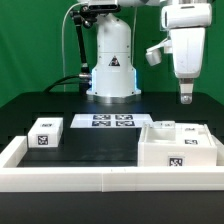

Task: Assemble cabinet

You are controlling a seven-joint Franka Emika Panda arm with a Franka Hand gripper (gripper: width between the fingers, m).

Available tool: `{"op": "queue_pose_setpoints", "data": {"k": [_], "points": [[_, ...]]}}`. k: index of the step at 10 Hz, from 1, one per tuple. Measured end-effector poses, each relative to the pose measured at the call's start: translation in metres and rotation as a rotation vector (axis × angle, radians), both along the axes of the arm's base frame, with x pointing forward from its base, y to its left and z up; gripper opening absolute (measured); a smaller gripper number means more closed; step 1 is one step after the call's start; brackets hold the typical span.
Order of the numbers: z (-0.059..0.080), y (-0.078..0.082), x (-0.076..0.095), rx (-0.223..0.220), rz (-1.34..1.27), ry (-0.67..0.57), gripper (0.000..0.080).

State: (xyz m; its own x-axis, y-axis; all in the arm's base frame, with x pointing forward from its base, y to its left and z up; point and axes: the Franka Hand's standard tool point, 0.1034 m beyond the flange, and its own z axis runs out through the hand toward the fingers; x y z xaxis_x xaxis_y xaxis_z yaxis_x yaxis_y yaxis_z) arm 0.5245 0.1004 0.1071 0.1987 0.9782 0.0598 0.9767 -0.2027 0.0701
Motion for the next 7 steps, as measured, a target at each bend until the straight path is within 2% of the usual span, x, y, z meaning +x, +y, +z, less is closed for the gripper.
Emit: {"op": "queue_pose_setpoints", "data": {"k": [3,6,7], "points": [[-0.002,0.0,-0.004,0.0,0.0,0.004,0.0796],[-0.02,0.002,-0.057,-0.004,0.029,0.025,0.0796],[-0.024,0.001,-0.065,-0.006,0.038,0.034,0.0796]]}}
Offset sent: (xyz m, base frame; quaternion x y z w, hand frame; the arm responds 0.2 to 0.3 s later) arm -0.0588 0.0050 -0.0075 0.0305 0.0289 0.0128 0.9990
